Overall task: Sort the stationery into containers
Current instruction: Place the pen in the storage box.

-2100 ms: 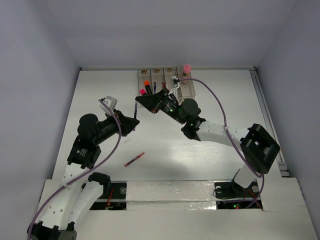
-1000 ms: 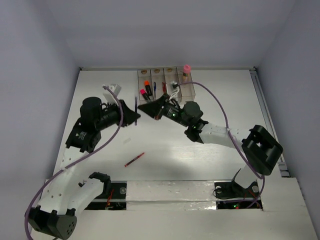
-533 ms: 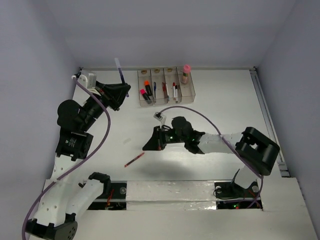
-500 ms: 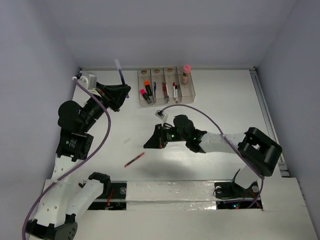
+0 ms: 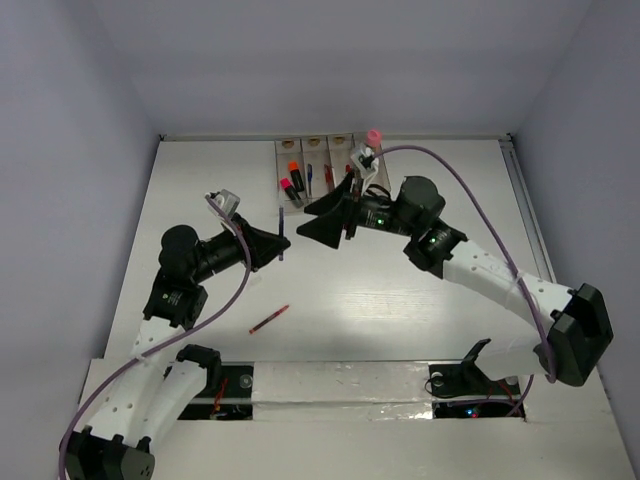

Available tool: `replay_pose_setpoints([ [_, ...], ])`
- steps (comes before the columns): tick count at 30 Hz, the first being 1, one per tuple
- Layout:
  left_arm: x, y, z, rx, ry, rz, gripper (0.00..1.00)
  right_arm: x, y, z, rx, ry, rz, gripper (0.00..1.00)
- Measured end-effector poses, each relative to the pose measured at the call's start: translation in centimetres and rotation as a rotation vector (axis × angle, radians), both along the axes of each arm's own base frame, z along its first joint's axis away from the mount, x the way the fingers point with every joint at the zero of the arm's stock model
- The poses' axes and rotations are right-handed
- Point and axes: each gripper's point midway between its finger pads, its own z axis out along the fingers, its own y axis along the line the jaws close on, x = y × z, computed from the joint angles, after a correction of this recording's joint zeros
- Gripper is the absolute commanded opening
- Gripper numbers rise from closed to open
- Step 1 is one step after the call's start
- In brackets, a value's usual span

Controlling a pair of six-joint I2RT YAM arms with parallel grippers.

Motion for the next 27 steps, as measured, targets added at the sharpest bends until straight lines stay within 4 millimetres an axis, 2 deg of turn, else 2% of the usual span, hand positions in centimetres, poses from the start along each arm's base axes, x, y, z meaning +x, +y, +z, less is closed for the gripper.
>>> replay_pose_setpoints([
  [3,-1.1,-0.5,-0.2,-0.010,0.007,-0.061,0.00,0.8,0.6,2.9,0.036,-0.060,-0.005,0.87],
  [6,-1.9,-0.7,0.6,-0.021,-0.026,-0.097,0.00,1.8,1.6,4.0,0.049,-0.076,-0.004,0.87],
  [12,-2.5,-0.9,1.2,-0.031,-0.053,-0.130,0.00,3.5,3.5,2.6,0.030,-0.022,0.008,0.79],
  [16,-2.5,-1.0,1.1,-0.031,-0.049,-0.142,0.00,3.9,4.4,2.3,0.029,0.002,0.034,0.69],
  [18,-2.4,-1.1,1.0,-0.031,-0.040,-0.144,0.00,3.8,4.5,2.3,0.031,0.016,0.046,0.69],
  [22,-2.3,-1.1,0.9,-0.032,-0.031,-0.143,0.00,3.4,4.7,2.4,0.040,0.026,0.076,0.37],
  [25,-2.2,-1.1,0.8,-0.033,-0.025,-0.136,0.00,3.2,4.9,2.4,0.050,0.033,0.095,0.28],
  [27,-2.1,-1.1,0.8,-0.034,-0.024,-0.131,0.00,3.1,5.0,2.4,0.051,0.040,0.107,0.18],
])
